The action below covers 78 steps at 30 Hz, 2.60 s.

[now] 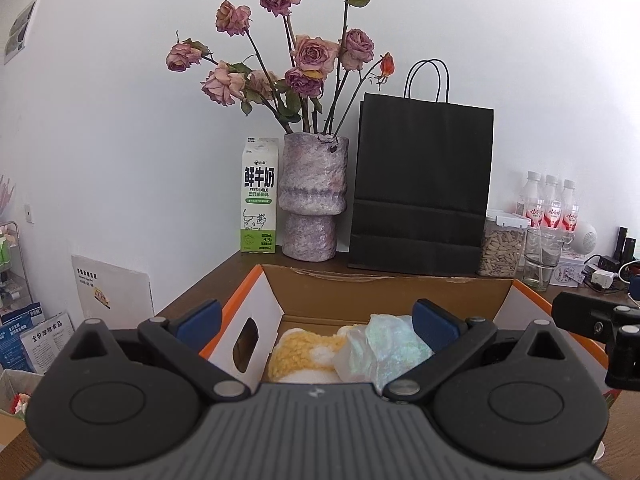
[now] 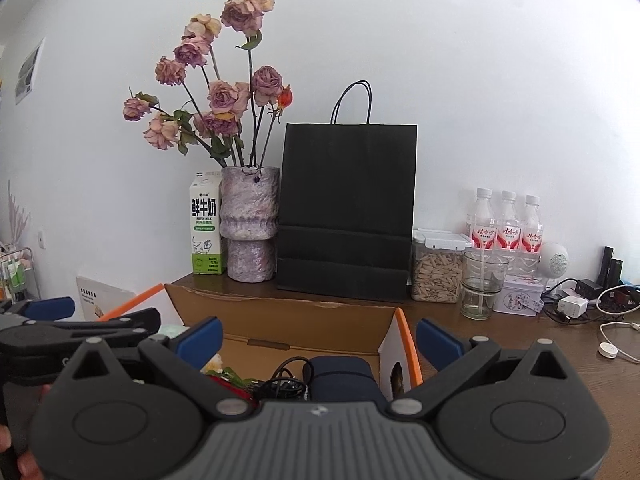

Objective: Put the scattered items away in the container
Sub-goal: 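Withdraw both grippers from the box back over the table, then grasp the purple cloth pouch with the right gripper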

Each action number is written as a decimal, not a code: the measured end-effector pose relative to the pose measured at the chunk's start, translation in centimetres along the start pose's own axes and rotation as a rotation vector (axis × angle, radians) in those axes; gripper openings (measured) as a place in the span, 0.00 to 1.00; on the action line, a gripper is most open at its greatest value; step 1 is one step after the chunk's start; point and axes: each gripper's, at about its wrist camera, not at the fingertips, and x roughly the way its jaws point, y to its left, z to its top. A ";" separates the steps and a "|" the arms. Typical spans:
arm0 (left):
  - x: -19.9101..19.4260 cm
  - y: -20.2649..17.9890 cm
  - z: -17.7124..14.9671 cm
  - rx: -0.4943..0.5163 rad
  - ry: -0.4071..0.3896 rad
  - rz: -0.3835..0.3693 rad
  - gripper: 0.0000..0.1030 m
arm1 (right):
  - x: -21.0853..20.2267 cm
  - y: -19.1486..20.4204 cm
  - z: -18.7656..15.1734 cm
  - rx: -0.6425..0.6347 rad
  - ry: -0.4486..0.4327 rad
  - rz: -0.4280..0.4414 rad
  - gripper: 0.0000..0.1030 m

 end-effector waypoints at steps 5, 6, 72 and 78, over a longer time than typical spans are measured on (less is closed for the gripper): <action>-1.5 0.2 -0.9 0.005 -0.017 -0.017 1.00 | -1.2 -0.4 -1.4 -0.005 0.008 -0.012 1.00; -1.9 0.3 -1.1 0.005 -0.021 -0.015 1.00 | -1.4 -0.5 -1.7 -0.006 0.010 -0.016 1.00; -9.5 3.6 -7.2 0.136 0.202 0.017 1.00 | -8.7 -1.7 -11.2 -0.012 0.417 0.100 1.00; -9.3 3.5 -7.8 0.133 0.263 -0.015 1.00 | -9.6 -1.4 -11.3 -0.029 0.365 0.143 0.56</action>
